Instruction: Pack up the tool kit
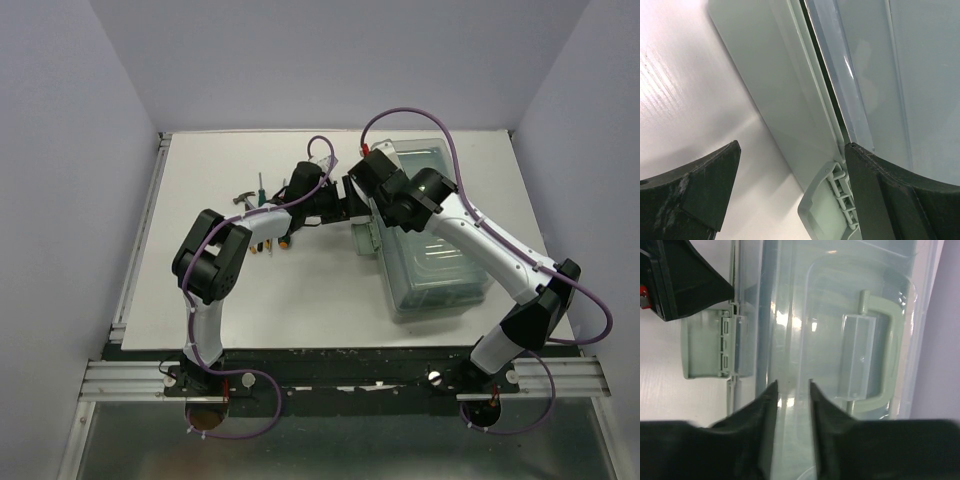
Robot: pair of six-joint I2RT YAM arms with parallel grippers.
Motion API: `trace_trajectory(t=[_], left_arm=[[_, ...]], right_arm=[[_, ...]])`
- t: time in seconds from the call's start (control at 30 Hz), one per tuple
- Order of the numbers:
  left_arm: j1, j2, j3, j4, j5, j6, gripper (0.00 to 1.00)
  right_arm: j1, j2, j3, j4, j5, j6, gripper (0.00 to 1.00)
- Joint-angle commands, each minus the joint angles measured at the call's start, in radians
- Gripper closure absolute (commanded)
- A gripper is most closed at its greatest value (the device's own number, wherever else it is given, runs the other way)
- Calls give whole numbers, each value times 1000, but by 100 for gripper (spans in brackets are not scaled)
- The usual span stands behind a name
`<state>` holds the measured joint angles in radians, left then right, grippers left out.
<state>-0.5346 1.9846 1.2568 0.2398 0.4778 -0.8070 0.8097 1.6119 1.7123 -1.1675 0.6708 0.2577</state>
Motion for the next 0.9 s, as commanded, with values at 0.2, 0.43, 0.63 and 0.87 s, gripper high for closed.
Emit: trace_trajectory(t=[0.2, 0.43, 0.63, 0.87], left_arm=[[-22, 26, 50, -54, -65, 49, 6], [-30, 25, 59, -76, -90, 69, 9], [-31, 25, 61, -96, -116, 81, 10], [-33, 25, 64, -111, -133, 91, 11]], right_arm=[[9, 5, -60, 19, 10, -6, 38], [8, 26, -86, 34, 25, -6, 29], [8, 7, -80, -12, 110, -8, 26], [-32, -44, -91, -34, 154, -20, 26]])
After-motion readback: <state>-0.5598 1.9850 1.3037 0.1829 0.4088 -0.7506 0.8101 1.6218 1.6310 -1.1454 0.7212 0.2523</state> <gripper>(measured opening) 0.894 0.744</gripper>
